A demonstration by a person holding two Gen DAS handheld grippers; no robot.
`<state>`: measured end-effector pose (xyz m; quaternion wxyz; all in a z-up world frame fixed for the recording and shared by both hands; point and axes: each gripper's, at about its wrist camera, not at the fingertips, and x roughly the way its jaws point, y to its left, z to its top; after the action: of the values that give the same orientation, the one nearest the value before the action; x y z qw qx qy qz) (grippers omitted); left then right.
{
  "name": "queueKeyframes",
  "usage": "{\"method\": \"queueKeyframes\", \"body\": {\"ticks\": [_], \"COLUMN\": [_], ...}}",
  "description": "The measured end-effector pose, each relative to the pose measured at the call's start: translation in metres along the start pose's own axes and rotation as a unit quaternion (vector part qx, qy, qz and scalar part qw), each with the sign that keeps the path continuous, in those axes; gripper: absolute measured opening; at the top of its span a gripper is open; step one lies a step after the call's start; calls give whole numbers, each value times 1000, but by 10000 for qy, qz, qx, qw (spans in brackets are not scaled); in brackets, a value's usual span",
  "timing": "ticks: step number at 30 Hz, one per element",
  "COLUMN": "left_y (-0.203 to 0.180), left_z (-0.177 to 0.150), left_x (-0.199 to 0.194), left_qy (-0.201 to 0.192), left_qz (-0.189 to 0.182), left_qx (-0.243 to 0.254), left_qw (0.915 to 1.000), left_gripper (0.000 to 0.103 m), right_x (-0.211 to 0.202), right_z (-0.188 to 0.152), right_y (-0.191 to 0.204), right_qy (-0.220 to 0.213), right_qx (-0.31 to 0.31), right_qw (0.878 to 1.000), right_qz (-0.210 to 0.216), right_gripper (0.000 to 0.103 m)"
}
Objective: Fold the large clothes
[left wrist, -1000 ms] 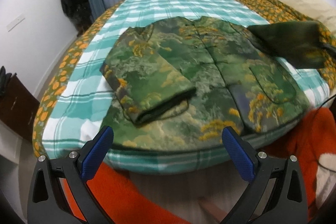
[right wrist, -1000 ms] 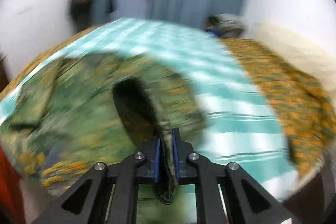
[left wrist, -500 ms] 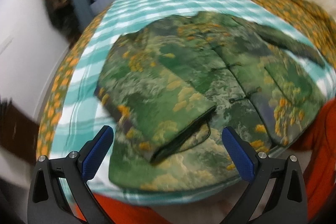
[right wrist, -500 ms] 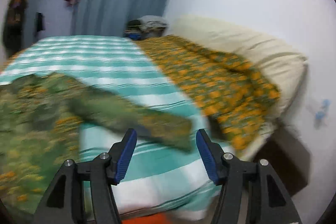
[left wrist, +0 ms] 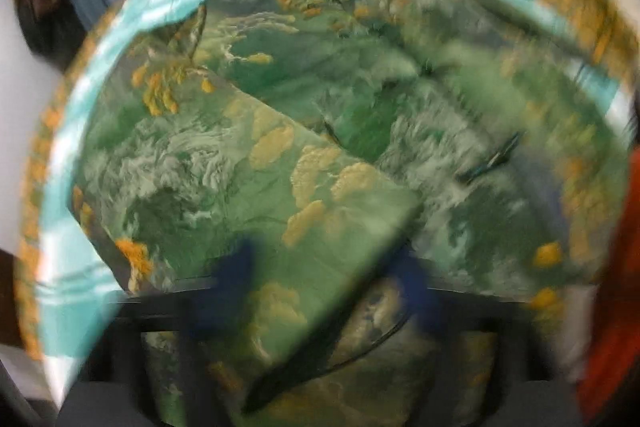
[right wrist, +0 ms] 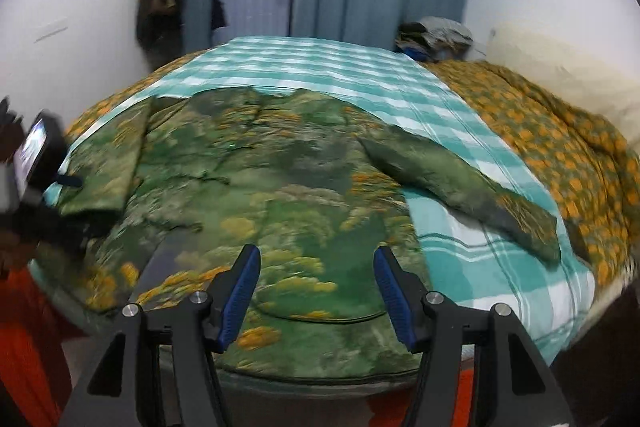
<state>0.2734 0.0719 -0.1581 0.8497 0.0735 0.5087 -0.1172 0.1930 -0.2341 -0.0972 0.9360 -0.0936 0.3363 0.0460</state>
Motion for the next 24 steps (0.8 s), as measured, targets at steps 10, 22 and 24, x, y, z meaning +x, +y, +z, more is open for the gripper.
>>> {"method": "queueKeyframes", "body": {"ticks": [10, 22, 24], "left_y": [146, 243, 215], "left_z": [6, -82, -83], "left_x": [-134, -137, -113], "left_qy": [-1440, -1152, -863], "left_qz": [998, 2172, 1648], "left_qx": [-1700, -3433, -3189], "left_qw": [9697, 9065, 9293], "left_gripper": [13, 57, 66], "right_x": [2, 14, 21], "right_z": [4, 4, 4], "right_y": [1, -22, -37], "right_qy": [-158, 72, 288], "right_qx": [38, 388, 609], "right_qw": [9999, 9992, 9977], "right_qz": [22, -18, 55], "right_gripper": [60, 60, 60]}}
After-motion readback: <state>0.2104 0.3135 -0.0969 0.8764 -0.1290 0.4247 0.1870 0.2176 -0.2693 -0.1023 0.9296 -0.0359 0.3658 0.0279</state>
